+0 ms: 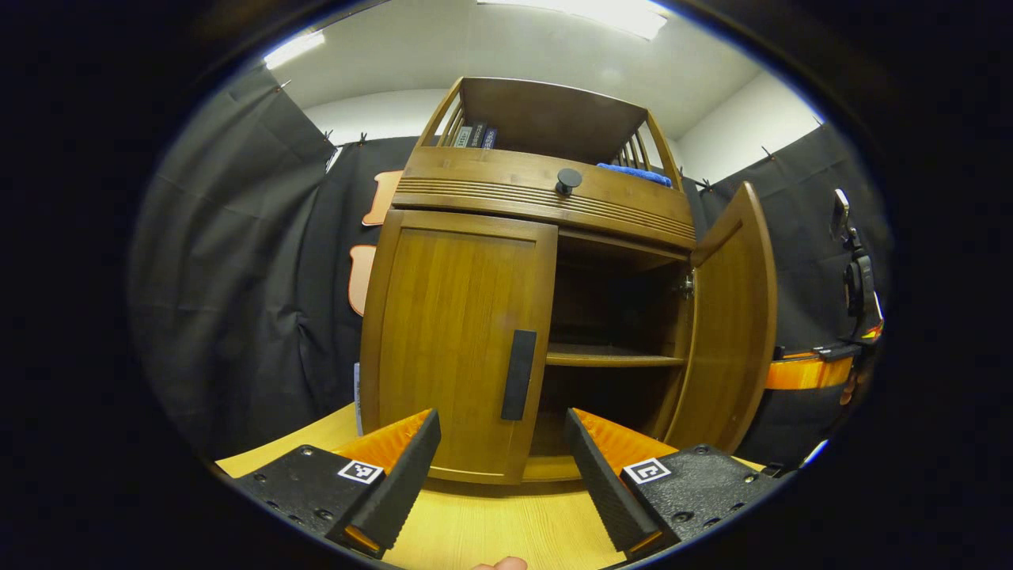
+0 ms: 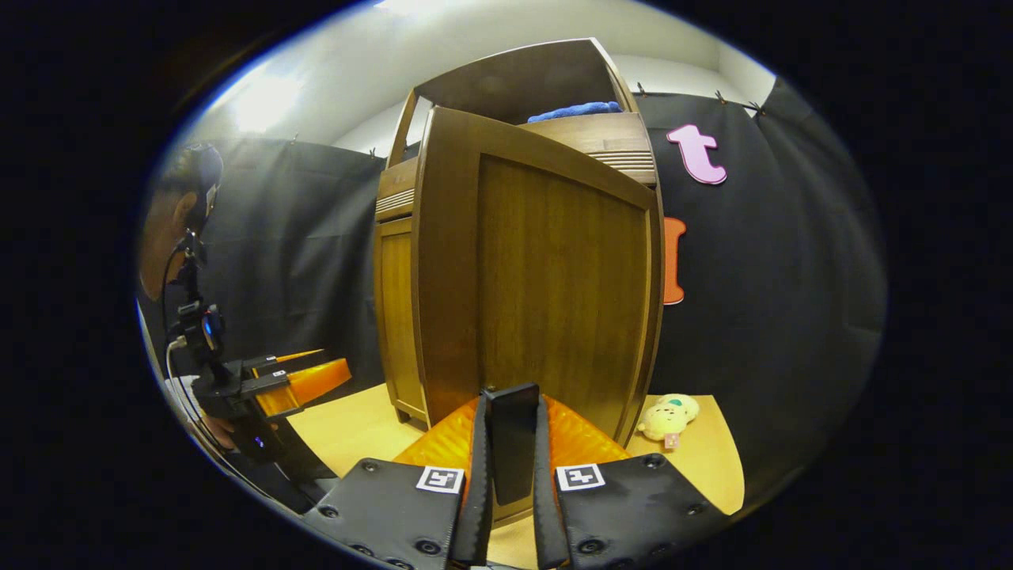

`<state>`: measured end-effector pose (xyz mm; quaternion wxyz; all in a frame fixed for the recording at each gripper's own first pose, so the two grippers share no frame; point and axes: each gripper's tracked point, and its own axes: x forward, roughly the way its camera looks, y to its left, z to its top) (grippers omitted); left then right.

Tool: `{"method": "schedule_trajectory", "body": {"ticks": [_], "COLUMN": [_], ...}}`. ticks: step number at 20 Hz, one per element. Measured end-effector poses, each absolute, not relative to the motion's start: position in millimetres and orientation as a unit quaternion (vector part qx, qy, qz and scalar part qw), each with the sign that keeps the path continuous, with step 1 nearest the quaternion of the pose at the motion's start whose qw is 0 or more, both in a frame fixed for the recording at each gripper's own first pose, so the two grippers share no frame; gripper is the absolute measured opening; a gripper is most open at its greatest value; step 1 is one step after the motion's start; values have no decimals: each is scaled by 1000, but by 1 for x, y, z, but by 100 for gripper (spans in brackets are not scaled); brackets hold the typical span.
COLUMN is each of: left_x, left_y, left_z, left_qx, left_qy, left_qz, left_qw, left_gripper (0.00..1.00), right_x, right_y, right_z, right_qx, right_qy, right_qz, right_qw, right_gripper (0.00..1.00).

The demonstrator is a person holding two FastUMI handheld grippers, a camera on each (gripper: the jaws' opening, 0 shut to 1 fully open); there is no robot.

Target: Open the right door of the double-door shoe cabinet with the right hand, and open the left door with the left hand.

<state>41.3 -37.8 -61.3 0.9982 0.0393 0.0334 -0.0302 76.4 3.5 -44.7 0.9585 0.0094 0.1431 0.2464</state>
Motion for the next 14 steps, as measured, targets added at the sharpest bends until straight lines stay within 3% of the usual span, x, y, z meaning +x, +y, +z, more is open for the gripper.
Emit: {"method": "schedule_trajectory", "body": {"ticks": [2,6,9,10,12,14], "left_x": [41,40,40,39,40,38], "left_y": [-41,-46,-51,-53,-58,-63], "left_z": [-63,-64,-61,-60,-60,-61], "left_qx": [39,47,50,50,51,54], "left_qy": [36,38,32,29,26,26], "left_qz": [-26,-10,4,9,21,32], "left_qw": [998,998,998,998,998,998], "left_gripper": [93,95,95,95,93,92], "right_x": [68,54,49,44,40,37], "right_y": [-11,-35,-53,-61,-70,-79], "right_z": [-42,-45,-44,-43,-43,-42], "right_qx": [20,25,27,26,24,25], "right_qy": [149,162,162,162,162,164], "right_qz": [270,305,316,320,332,347], "right_qw": [951,938,935,933,929,923], "right_gripper": [33,26,34,29,34,30]}}
